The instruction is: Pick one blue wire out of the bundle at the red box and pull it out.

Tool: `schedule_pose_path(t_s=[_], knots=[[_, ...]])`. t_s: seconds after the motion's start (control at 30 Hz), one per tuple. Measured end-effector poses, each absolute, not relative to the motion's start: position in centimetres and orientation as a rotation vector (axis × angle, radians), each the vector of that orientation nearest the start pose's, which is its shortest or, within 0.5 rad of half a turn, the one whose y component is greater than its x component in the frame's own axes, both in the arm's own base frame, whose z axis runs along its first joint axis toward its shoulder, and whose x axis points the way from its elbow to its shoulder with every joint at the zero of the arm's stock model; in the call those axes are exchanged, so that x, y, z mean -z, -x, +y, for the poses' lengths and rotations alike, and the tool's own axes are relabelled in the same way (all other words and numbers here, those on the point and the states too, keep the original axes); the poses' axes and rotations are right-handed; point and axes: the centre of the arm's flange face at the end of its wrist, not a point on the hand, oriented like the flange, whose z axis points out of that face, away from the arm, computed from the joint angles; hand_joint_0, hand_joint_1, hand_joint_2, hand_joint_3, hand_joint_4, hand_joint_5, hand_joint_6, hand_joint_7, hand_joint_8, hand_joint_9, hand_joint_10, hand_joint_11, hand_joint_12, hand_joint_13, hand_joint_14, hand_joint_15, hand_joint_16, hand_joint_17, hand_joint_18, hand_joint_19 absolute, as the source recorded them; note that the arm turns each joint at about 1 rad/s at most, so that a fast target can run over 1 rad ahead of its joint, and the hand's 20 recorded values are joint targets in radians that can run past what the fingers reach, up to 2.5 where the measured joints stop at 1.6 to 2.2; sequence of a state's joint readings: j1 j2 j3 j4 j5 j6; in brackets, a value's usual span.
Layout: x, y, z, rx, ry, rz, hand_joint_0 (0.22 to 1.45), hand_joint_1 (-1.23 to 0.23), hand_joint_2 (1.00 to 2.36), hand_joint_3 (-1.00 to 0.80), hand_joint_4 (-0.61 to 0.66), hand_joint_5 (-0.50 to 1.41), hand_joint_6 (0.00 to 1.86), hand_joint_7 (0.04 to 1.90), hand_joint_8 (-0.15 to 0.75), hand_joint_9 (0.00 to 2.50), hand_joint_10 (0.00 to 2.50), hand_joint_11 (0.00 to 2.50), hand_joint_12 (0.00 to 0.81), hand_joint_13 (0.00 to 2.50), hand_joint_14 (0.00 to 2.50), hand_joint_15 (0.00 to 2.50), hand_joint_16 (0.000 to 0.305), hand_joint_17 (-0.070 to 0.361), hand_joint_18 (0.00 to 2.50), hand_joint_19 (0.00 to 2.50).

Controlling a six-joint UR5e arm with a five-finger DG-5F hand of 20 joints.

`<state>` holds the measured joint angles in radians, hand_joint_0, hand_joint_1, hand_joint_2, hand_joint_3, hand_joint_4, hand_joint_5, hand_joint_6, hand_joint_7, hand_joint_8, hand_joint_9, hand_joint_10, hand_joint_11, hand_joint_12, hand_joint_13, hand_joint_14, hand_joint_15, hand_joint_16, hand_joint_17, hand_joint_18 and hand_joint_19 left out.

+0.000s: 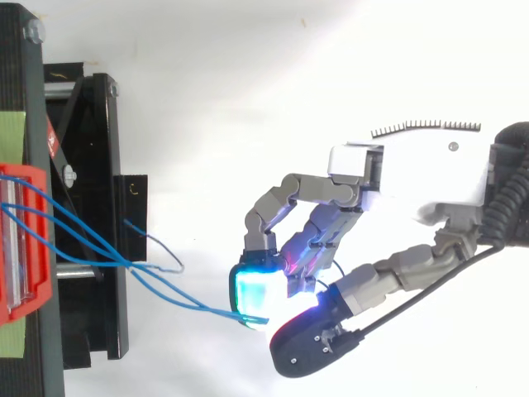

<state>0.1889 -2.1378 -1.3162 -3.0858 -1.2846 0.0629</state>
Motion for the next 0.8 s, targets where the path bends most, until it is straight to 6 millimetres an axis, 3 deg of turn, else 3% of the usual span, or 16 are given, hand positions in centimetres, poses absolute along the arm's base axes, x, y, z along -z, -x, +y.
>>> schedule_pose_path(t_s=[0.23, 0.8], knots=[[-27.95, -68.69, -3.48, -1.007, -1.442, 1.302, 0.57, -0.66, 1.01, -0.40, 0.16, -0.09, 0.92, 1.19, 0.356, 1.09, 0.01, 0.60, 0.408, 1.04, 0.02, 0.58, 0.052, 0.118, 0.93, 0.56], [-27.96, -68.72, -3.29, -1.024, -1.451, 1.296, 0.55, -0.58, 1.00, -0.48, 0.15, -0.08, 0.91, 1.18, 0.366, 1.15, 0.01, 0.60, 0.414, 1.06, 0.02, 0.58, 0.053, 0.119, 0.95, 0.57]])
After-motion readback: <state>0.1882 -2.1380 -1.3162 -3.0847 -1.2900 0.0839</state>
